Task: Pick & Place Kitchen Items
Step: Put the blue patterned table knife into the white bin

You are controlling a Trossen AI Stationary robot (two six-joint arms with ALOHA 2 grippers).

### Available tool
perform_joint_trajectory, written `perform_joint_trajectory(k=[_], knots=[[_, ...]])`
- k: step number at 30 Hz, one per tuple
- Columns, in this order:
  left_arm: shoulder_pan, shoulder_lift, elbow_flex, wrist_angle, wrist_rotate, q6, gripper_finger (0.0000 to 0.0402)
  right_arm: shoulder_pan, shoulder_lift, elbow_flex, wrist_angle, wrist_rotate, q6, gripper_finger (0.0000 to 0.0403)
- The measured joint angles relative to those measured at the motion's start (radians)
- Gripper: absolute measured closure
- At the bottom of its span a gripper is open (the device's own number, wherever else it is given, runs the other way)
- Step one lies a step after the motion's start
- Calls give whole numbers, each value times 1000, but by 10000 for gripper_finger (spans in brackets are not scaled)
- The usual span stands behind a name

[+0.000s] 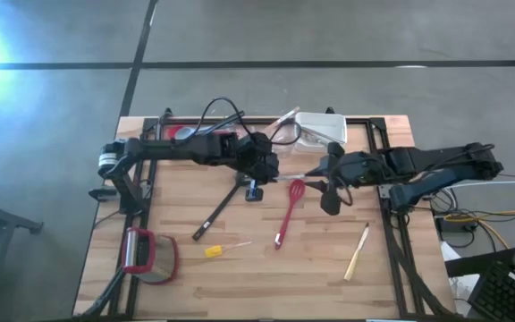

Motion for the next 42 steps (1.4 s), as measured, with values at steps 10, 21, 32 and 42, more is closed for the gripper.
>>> perform_joint_trajectory(k=[10, 21, 32, 42], knots=[[-15, 1, -1, -8, -29, 1, 371, -1, 161, 157, -146, 25, -40, 249], [-17, 1, 4, 13, -26, 2, 371, -8, 180, 142, -95, 28, -64, 265], [-17, 1, 4, 27, -22, 5, 371, -16, 200, 141, -74, 27, -113, 328], [-17, 1, 4, 28, -27, 7, 371, -18, 198, 141, -112, 23, -113, 372]])
